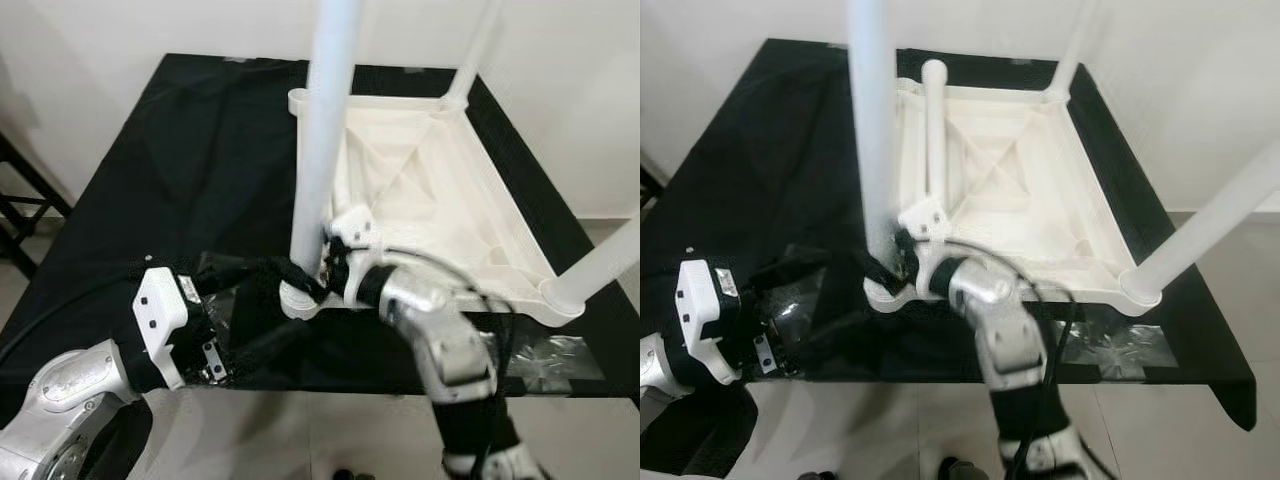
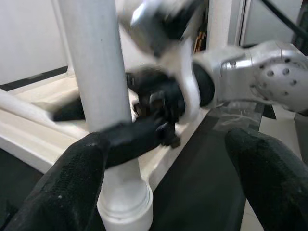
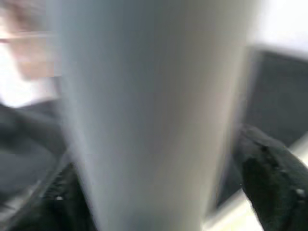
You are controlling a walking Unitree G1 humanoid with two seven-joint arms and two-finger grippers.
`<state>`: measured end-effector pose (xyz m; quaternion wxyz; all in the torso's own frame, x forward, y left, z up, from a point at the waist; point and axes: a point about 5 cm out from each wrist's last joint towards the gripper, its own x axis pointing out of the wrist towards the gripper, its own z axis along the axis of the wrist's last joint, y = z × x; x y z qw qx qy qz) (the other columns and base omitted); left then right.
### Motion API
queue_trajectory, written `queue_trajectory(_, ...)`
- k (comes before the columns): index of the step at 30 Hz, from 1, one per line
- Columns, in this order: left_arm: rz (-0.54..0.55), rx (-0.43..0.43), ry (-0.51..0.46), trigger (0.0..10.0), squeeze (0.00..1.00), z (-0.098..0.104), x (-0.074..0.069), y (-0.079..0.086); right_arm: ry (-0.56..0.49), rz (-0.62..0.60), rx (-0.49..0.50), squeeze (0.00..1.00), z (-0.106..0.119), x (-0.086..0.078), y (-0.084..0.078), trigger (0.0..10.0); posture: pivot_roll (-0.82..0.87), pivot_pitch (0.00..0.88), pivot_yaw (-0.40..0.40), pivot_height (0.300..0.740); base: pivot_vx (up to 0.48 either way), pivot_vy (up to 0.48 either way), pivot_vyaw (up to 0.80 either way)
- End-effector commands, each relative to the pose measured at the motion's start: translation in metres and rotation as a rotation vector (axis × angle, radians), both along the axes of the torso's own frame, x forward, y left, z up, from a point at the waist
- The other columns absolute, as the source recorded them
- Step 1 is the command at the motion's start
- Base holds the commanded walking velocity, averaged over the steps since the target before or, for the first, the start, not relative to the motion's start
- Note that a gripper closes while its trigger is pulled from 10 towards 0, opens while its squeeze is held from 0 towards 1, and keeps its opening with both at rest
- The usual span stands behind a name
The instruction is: Building children table
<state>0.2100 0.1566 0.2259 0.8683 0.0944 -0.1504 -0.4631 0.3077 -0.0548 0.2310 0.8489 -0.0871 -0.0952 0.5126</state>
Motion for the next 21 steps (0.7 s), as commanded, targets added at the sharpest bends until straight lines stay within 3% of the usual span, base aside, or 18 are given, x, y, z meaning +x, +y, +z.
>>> queue_trajectory(1,-0.016,0.0,0.011,10.0,0.0,-0.003,-0.001,-0.003,0.03,0.139,-0.035,0.0,-0.01,0.0,0.002,10.0,0.1,0.222,-0.077,0.74,0.0,0.0,0.0)
queue_trajectory(3,-0.018,-0.001,0.012,10.0,0.0,-0.003,-0.001,-0.004,0.033,0.182,-0.057,0.0,-0.01,0.002,0.0,10.0,0.11,0.222,-0.08,0.74,0.0,0.0,0.0)
queue_trajectory(5,-0.015,-0.004,0.008,10.0,0.0,-0.002,0.0,-0.004,0.02,0.274,-0.156,0.0,-0.013,0.017,-0.003,10.0,0.11,0.219,-0.083,0.74,0.0,0.0,0.0)
queue_trajectory(7,-0.013,-0.003,0.005,10.0,0.0,-0.002,0.0,-0.004,0.017,0.318,-0.2,0.0,-0.014,0.021,-0.003,10.0,0.11,0.22,-0.084,0.74,0.0,0.0,0.0)
queue_trajectory(13,-0.013,-0.004,0.003,10.0,0.0,-0.001,-0.001,-0.005,0.054,0.391,-0.217,0.0,-0.006,0.033,-0.002,10.0,0.13,0.216,-0.091,0.74,0.0,0.0,0.0)
queue_trajectory(14,-0.014,-0.004,0.002,10.0,0.0,-0.001,-0.001,-0.006,0.065,0.412,-0.209,0.0,-0.001,0.038,-0.002,0.0,0.13,0.218,-0.094,0.74,0.0,0.0,0.0)
queue_trajectory(21,-0.012,-0.003,0.003,10.0,0.0,-0.001,-0.002,-0.006,0.087,0.499,-0.212,0.0,0.006,0.043,-0.005,0.0,0.12,0.222,-0.104,0.74,0.0,0.0,0.0)
